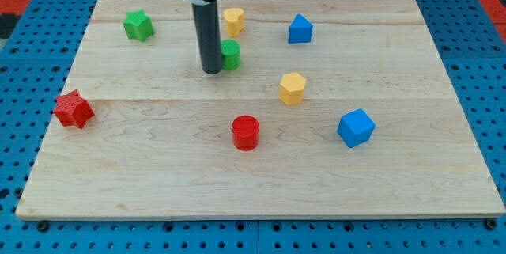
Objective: Move the red star to the bottom side of the green star
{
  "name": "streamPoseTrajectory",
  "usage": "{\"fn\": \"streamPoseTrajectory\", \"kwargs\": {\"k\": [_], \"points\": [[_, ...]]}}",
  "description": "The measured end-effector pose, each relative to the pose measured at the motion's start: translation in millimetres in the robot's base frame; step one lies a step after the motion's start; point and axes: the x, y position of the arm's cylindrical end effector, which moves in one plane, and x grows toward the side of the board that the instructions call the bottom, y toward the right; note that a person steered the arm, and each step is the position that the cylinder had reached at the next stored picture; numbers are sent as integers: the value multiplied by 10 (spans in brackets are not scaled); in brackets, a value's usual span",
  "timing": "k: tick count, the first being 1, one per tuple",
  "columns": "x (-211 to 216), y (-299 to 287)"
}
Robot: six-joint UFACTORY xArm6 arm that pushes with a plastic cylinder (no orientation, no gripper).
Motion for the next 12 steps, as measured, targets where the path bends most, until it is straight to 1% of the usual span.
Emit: {"fn": "streamPoseTrajectory", "kwargs": {"k": [1,2,3,4,5,6,7,8,9,10,11,12], "points": [[736,-422],[1219,-1239],[1118,-2042],[921,-1825],[821,-1254],[726,-840],[1114,-1524],[920,-2036],[739,-1538],[568,-833],[719,-575],[842,-1027]]}}
